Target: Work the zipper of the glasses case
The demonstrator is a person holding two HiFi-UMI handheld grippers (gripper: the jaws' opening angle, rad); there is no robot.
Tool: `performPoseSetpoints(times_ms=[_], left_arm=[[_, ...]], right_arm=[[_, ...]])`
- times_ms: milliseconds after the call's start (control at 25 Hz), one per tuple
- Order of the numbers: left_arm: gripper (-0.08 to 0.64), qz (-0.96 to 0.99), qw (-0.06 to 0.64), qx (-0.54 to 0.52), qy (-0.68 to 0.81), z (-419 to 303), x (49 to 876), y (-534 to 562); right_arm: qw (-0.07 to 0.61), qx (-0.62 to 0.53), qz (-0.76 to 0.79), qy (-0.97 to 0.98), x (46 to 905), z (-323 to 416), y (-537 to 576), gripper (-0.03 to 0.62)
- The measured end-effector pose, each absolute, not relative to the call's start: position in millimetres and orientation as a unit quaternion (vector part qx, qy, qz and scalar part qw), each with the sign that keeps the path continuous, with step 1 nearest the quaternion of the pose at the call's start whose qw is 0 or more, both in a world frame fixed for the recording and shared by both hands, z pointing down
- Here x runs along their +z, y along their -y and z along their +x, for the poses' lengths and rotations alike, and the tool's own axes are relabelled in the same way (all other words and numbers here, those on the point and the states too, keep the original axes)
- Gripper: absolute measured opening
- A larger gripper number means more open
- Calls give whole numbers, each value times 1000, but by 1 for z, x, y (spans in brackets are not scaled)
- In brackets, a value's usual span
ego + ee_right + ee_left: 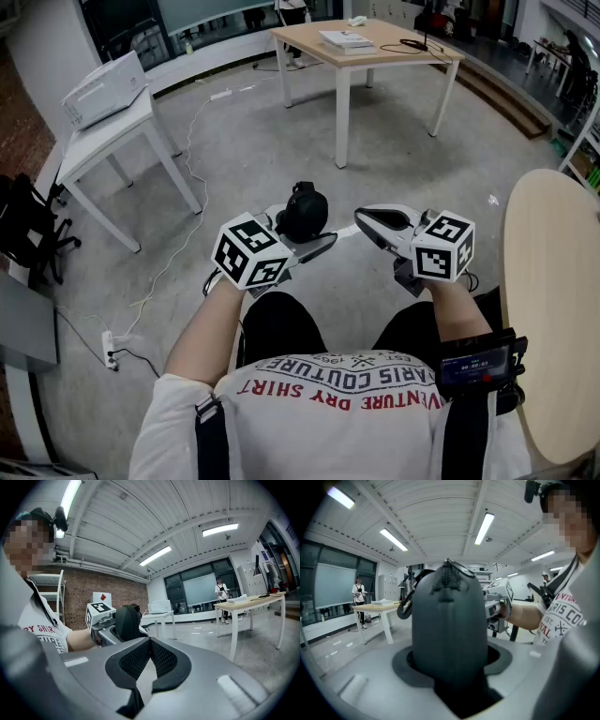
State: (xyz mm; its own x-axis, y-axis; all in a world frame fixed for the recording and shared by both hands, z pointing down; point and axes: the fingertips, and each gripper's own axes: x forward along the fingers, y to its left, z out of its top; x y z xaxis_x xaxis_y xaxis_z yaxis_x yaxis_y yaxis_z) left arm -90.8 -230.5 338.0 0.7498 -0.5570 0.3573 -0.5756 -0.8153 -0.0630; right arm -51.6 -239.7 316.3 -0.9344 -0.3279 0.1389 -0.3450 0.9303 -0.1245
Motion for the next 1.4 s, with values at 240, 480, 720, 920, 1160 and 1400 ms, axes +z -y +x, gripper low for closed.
performPoseSetpoints(times_ms=[240, 480, 720, 920, 1160, 1400], left_arm=[[247, 941, 62, 173, 283, -89, 336, 226], [248, 934, 40, 234, 266, -93, 337, 230], [248, 896, -24, 370, 246, -105, 342, 239], [247, 847, -63, 476, 230, -113, 347, 249], [247, 785, -78, 589, 175, -119, 364, 247], [247, 736, -46, 667, 105, -135, 388, 239]], right_arm=[[50, 66, 169, 982, 315, -51, 234, -2], [22, 54, 158, 986, 302, -52, 229, -2], [3, 48, 159, 986, 299, -51, 226, -2], [-11, 46, 157, 987, 295, -49, 226, -2], [-14, 34, 151, 988, 293, -51, 221, 0], [-16, 34, 132, 991, 303, -61, 214, 58]])
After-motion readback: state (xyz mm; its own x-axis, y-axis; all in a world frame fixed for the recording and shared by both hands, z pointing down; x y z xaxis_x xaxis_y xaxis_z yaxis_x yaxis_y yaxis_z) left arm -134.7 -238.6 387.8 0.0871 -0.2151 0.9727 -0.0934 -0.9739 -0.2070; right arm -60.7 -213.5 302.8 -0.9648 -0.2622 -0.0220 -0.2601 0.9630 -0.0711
